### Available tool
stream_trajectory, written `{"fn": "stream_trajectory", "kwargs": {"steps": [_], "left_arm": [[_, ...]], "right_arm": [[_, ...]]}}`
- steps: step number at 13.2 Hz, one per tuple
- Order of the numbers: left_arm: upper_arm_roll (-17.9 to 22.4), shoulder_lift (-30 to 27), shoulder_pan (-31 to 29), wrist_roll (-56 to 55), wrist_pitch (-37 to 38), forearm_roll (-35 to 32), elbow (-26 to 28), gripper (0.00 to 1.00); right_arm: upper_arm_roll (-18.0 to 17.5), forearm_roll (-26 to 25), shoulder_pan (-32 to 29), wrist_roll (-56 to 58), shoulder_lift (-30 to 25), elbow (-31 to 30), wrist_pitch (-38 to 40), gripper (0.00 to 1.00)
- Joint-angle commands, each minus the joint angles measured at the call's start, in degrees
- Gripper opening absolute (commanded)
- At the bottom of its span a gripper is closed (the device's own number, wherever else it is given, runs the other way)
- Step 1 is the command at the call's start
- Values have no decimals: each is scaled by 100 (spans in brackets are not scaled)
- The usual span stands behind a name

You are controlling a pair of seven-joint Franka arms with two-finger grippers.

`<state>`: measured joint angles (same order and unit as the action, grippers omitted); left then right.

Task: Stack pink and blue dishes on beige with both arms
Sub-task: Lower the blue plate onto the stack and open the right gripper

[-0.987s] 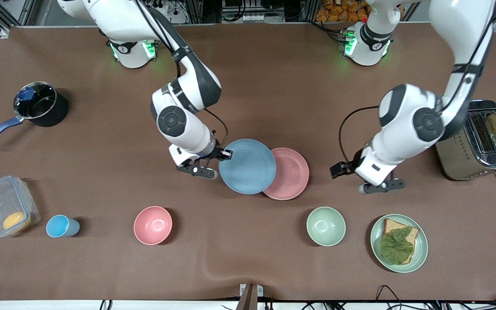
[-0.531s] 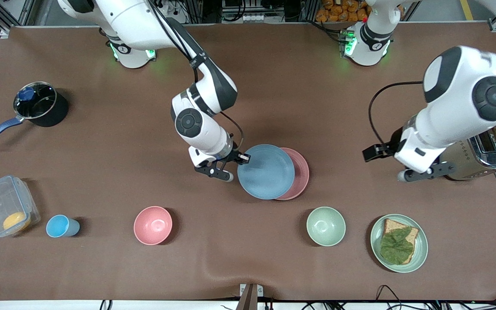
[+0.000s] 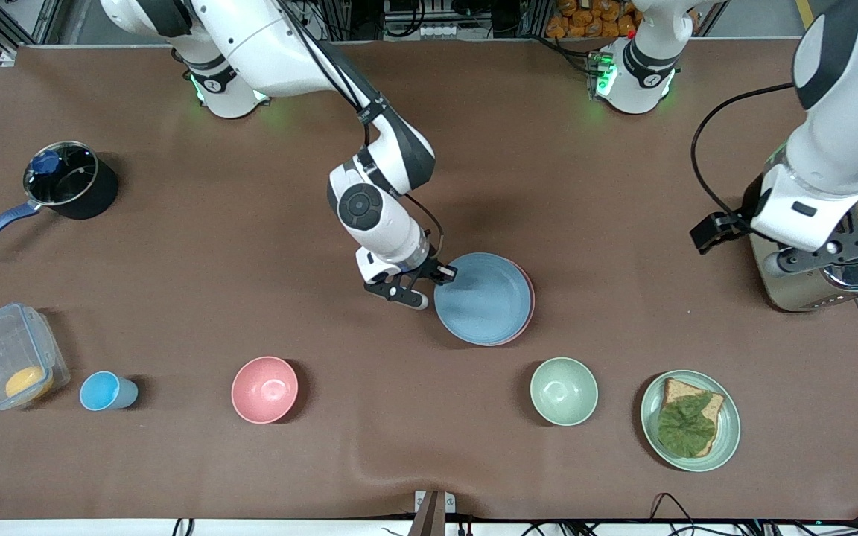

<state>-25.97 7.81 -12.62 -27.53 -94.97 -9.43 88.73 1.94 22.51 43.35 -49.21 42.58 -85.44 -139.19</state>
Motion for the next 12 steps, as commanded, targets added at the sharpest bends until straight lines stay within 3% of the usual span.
{"fn": "stream_trajectory", "kwargs": {"steps": [1, 3, 4, 5, 9, 12], "left_arm": [[-23, -60, -65, -33, 66, -68, 65, 100], [-23, -69, -65, -33, 162, -59, 65, 100], [-23, -112, -65, -25, 180, -50, 65, 100], [-23, -130, -74, -7, 171, -33, 39, 100], [-40, -113, -65, -16, 171, -41, -75, 100], [-49, -77, -65, -16, 163, -41, -84, 100]], "right_arm": [[61, 131, 86, -98, 215, 335, 6, 0], [69, 113, 60, -20, 260, 388, 6, 2], [61, 131, -18, -19, 260, 440, 58, 58], [69, 122, 7, -62, 251, 450, 24, 100], [113, 43, -28, -19, 146, 450, 93, 100], [410, -79, -300, 618, -196, 415, 1047, 100]]}}
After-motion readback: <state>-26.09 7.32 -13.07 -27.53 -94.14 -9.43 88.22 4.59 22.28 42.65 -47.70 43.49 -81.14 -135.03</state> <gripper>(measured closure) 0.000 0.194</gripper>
